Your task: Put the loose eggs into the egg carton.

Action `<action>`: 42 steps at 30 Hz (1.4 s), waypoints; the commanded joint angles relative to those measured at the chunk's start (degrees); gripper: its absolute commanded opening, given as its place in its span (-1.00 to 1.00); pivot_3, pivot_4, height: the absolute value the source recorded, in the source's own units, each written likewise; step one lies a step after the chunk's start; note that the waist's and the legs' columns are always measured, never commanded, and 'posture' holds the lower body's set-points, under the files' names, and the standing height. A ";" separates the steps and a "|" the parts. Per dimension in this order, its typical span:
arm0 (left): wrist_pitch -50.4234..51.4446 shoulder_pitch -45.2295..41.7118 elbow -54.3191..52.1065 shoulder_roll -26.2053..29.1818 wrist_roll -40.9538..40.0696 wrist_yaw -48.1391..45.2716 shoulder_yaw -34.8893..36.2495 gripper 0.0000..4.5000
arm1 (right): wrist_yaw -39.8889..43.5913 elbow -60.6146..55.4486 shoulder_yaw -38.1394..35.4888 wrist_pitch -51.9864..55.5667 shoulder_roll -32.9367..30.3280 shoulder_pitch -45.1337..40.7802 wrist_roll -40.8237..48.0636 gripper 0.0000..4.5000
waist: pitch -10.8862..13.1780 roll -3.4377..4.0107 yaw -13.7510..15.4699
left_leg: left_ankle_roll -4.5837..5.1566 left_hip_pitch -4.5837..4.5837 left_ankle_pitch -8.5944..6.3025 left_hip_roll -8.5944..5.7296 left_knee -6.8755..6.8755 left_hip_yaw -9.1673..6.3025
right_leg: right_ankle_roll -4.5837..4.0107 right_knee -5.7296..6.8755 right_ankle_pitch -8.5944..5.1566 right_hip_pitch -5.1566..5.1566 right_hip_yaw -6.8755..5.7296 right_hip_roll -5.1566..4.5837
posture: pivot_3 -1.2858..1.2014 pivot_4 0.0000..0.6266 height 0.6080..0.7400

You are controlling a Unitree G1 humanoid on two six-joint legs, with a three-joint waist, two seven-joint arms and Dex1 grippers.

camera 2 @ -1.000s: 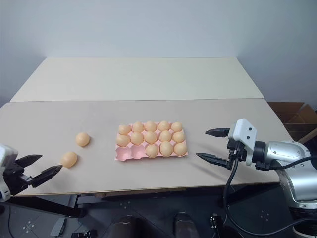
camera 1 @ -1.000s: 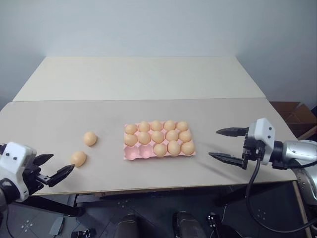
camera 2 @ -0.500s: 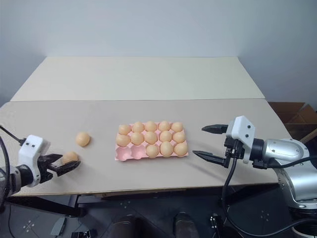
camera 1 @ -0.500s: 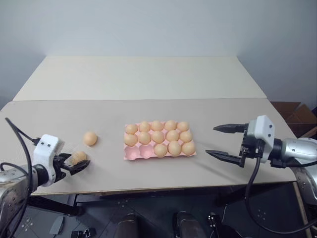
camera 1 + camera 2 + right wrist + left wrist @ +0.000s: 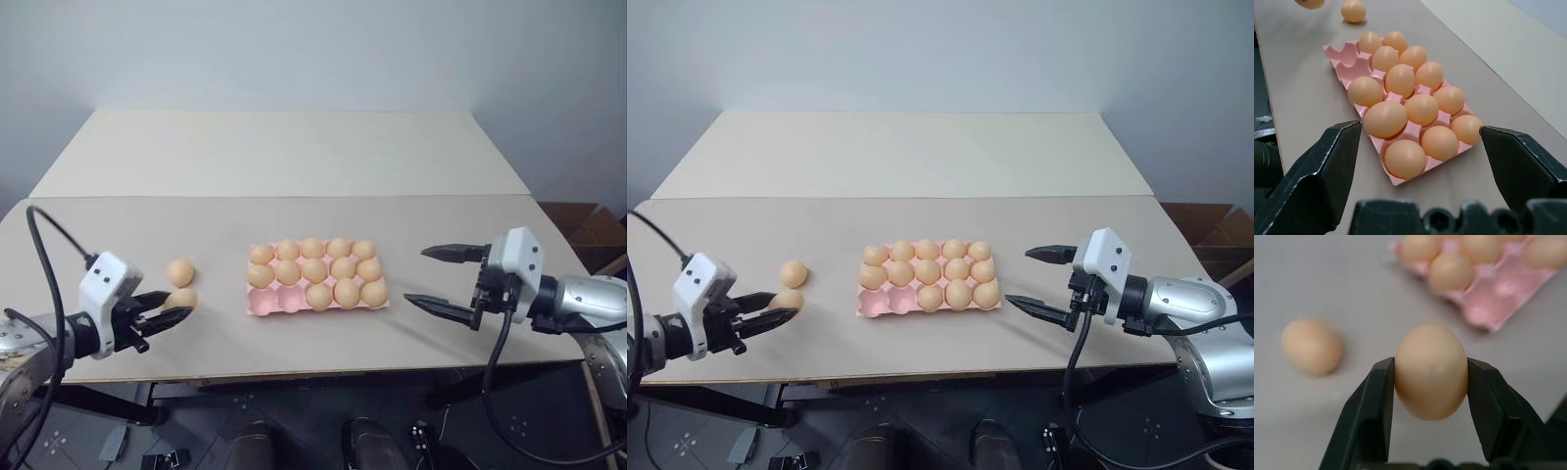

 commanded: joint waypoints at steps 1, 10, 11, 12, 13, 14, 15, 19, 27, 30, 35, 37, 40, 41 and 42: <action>-3.33 -6.68 -1.24 -2.17 -0.49 -0.61 -7.02 0.00 | -0.59 -1.61 -0.26 -0.93 0.41 -1.44 0.54 1.00 | 0.00 0.00 0.37 | 0.00 0.00 0.01 -0.02 0.01 -0.01 | 0.01 0.01 0.01 0.01 0.00 0.01 | 0.03 -0.52 1.00; -4.33 -20.95 6.85 -11.99 5.70 1.02 -26.07 0.00 | -2.78 -3.58 -0.20 -0.33 1.38 -0.85 0.48 1.00 | -0.02 -0.01 -0.41 | 0.05 -0.09 -0.01 -0.07 0.23 -0.07 | 0.41 -0.05 0.24 0.08 0.08 0.05 | 0.03 -0.52 1.00; -4.07 -21.49 7.33 -12.58 5.87 1.26 -26.74 0.00 | -3.05 -3.85 -0.24 -0.25 1.38 -0.62 0.56 1.00 | -0.02 -0.01 -0.29 | 0.06 -0.10 -0.02 -0.07 0.22 -0.09 | 0.41 -0.04 0.24 0.09 0.06 0.06 | 0.03 -0.52 1.00; -3.75 -22.02 7.74 -13.11 6.32 1.55 -27.56 0.00 | -3.34 -4.11 -0.30 -0.27 1.33 -0.30 0.53 1.00 | -0.02 -0.01 -0.24 | 0.06 -0.12 -0.02 -0.07 0.22 -0.14 | 0.41 -0.05 0.23 0.08 0.00 0.06 | 0.03 -0.52 1.00; -4.17 -22.20 8.08 -13.09 7.06 1.24 -28.25 0.00 | -3.65 -4.35 -0.33 -0.13 1.32 -0.11 0.54 1.00 | -0.02 -0.01 -0.23 | 0.06 -0.12 -0.02 -0.07 0.22 -0.16 | 0.42 -0.05 0.23 0.09 0.00 0.07 | 0.03 -0.52 1.00; -3.85 -22.52 8.45 -13.30 7.22 1.37 -28.61 0.18 | -3.80 -4.59 -0.52 -0.09 1.30 0.21 0.63 1.00 | -0.02 -0.01 -0.25 | 0.06 -0.12 -0.02 -0.08 0.22 -0.16 | 0.42 -0.04 0.23 0.09 0.00 0.06 | 0.03 -0.52 1.00; -3.37 -22.82 8.71 -13.64 7.02 1.53 -28.60 0.25 | -3.90 -4.76 -0.67 -0.08 1.27 0.48 0.69 1.00 | -0.02 -0.01 -0.30 | 0.06 -0.12 -0.02 -0.08 0.23 -0.16 | 0.42 -0.04 0.23 0.09 0.01 0.07 | 0.03 -0.52 1.00; -4.75 -23.06 8.07 -13.15 8.13 0.97 -28.80 0.82 | -4.00 -4.70 -0.81 -0.15 1.13 0.92 0.77 1.00 | -0.02 -0.01 -0.29 | 0.06 -0.10 -0.01 -0.07 0.26 -0.17 | 0.42 -0.02 0.24 0.11 0.01 0.06 | 0.03 -0.52 1.00; -4.65 -18.51 2.22 -9.19 -0.44 -1.38 -12.09 0.99 | -3.54 -4.36 -0.21 -0.77 1.38 0.36 0.95 1.00 | -0.02 -0.01 -0.71 | 0.06 -0.12 -0.02 -0.04 0.26 -0.19 | 0.42 -0.03 0.24 0.07 0.01 0.07 | 0.03 -0.52 1.00; -5.15 -12.34 1.96 -5.48 -1.04 -2.65 -3.51 0.99 | -3.13 -4.08 0.13 -1.05 1.49 0.18 0.97 1.00 | -0.02 0.00 -1.12 | 0.06 -0.06 -0.02 0.00 0.21 -0.22 | 0.38 0.00 0.20 0.08 0.00 0.08 | 0.03 -0.52 1.00; -8.52 3.03 1.09 -2.26 1.41 -7.02 8.59 0.99 | -1.96 -2.57 0.85 -1.54 1.50 -0.98 0.72 1.00 | -0.01 0.01 -1.12 | 0.06 0.00 -0.02 0.00 0.21 -0.14 | 0.33 0.01 0.16 0.09 0.00 0.03 | 0.03 -0.52 1.00; -8.87 6.90 1.20 -2.23 1.82 -7.28 12.12 0.99 | -1.46 -1.71 1.03 -1.54 1.33 -1.79 0.63 1.00 | 0.00 -0.02 -0.77 | 0.04 -0.03 -0.01 0.00 0.23 -0.12 | 0.07 0.00 0.01 0.08 -0.02 0.02 | 0.03 -0.52 1.00; -9.99 12.79 1.30 -2.85 3.37 -7.85 15.93 0.99 | -0.43 -0.89 1.06 -1.50 0.89 -2.60 0.84 1.00 | 0.00 -0.01 -0.32 | 0.04 -0.01 -0.01 -0.01 0.26 -0.10 | -0.02 0.01 -0.04 0.10 -0.03 -0.02 | 0.03 -0.52 1.00; -10.29 14.05 1.23 -3.74 3.49 -7.32 16.70 0.99 | -0.13 -0.72 1.04 -1.48 0.82 -2.75 0.87 1.00 | 0.00 -0.01 -0.20 | 0.04 -0.01 -0.01 0.00 0.26 -0.09 | -0.02 0.00 -0.05 0.09 -0.03 -0.01 | 0.03 -0.52 1.00; -10.30 14.80 0.96 -4.54 3.46 -6.38 17.13 0.99 | 0.13 -0.60 0.95 -1.46 0.76 -2.81 0.89 1.00 | 0.00 -0.01 -0.12 | 0.04 -0.01 -0.01 0.00 0.26 -0.09 | -0.05 -0.01 -0.06 0.10 -0.03 -0.02 | 0.03 -0.52 1.00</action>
